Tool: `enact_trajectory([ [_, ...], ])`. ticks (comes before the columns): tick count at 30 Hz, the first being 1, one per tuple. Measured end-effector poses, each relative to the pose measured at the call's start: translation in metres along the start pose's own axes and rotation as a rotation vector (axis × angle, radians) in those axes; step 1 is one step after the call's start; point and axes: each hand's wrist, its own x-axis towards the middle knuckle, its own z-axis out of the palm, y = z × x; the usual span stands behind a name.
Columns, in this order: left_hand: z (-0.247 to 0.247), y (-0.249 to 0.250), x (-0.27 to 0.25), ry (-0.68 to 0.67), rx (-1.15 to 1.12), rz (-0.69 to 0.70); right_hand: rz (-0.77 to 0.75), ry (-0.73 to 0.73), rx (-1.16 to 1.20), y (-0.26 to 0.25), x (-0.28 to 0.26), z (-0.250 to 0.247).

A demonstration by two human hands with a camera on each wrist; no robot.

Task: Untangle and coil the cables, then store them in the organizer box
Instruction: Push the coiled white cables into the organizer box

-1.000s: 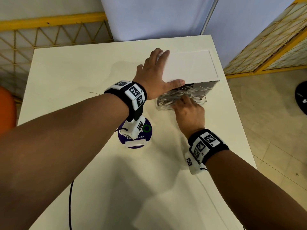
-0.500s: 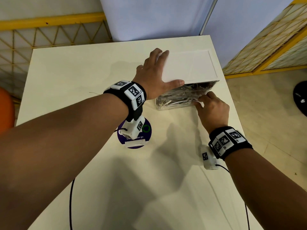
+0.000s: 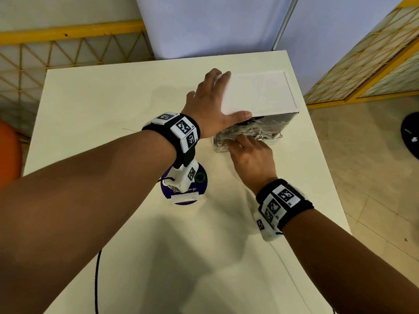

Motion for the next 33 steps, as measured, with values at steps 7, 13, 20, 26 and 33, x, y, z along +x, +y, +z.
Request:
enact_trajectory([
  [7, 0.002, 0.0, 0.0, 0.012, -0.008, -0.003, -0.016, 0.053, -0.06, 0.007, 0.001, 0.002],
  [13, 0.001, 0.001, -0.001, 0.018, -0.012, 0.001, -0.011, 0.063, -0.119, 0.006, 0.004, 0.003],
  [20, 0.003, -0.001, 0.001, 0.025, -0.015, 0.004, 0.139, 0.003, -0.08, -0.002, 0.016, -0.008],
  [26, 0.003, -0.001, 0.0, 0.029, -0.018, 0.002, 0.347, 0.049, 0.197, -0.038, 0.025, -0.014],
  [33, 0.003, -0.001, 0.0, 0.022, -0.021, -0.004, 0.779, -0.046, 0.408, -0.039, 0.024, -0.003],
])
